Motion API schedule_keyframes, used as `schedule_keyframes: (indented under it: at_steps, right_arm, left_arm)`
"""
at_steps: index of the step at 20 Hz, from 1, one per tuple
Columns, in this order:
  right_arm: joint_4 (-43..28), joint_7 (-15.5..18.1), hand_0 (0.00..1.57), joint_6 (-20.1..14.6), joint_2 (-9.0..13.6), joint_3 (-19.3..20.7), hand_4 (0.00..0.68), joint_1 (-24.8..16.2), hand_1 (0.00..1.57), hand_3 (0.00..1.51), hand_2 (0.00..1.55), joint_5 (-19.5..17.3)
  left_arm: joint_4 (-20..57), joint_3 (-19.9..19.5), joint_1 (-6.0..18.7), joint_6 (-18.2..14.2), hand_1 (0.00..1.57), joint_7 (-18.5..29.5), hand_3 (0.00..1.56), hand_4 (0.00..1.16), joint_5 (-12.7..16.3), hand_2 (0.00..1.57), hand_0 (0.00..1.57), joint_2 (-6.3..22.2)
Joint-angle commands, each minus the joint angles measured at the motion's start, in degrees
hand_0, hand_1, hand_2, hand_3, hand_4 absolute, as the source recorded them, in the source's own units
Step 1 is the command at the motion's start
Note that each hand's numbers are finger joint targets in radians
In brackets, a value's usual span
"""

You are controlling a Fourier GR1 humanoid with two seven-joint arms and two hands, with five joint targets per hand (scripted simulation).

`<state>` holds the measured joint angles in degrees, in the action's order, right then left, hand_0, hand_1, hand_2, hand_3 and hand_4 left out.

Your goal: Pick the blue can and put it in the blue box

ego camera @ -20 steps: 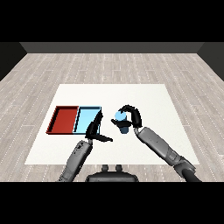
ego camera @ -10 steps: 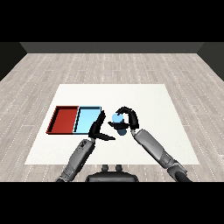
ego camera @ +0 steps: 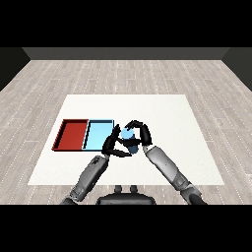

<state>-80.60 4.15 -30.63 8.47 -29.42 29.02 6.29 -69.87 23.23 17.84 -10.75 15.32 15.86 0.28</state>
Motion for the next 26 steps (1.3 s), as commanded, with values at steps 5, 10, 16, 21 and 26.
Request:
schedule_keyframes:
  at_steps: [5,10,16,21,26]
  right_arm:
    - [-2.4,-3.3,1.47,1.6,-6.7,1.1,0.621,-0.7,1.47,1.41,1.46,-8.1]
    - [-0.7,-0.6,1.46,8.1,-7.5,7.2,0.628,-2.6,1.46,1.39,1.45,-6.2]
    - [-5.6,-4.1,1.46,4.2,-8.4,3.6,0.589,-4.4,1.46,1.39,1.45,-5.1]
    - [-0.8,0.7,1.46,4.6,-8.5,3.4,0.597,-2.3,1.46,1.38,1.45,-1.4]
    - [-3.7,-1.5,1.47,3.0,-8.5,3.0,0.595,-0.5,1.47,1.40,1.47,2.3]
  left_arm:
    - [-0.3,3.5,1.1,-3.8,0.00,-1.1,0.00,0.00,1.8,0.00,0.00,-0.3]
    - [4.1,5.9,2.0,-3.3,0.00,4.8,0.00,0.00,4.7,0.00,0.00,-0.3]
    - [9.7,2.6,8.5,-0.7,0.00,7.2,0.00,0.00,7.8,0.00,0.00,-0.3]
    - [9.2,3.2,7.0,0.0,0.00,6.5,0.00,0.00,6.0,0.00,0.00,-0.3]
    - [11.0,9.5,9.0,-9.9,0.00,3.0,0.00,0.51,8.2,0.00,0.00,-0.3]
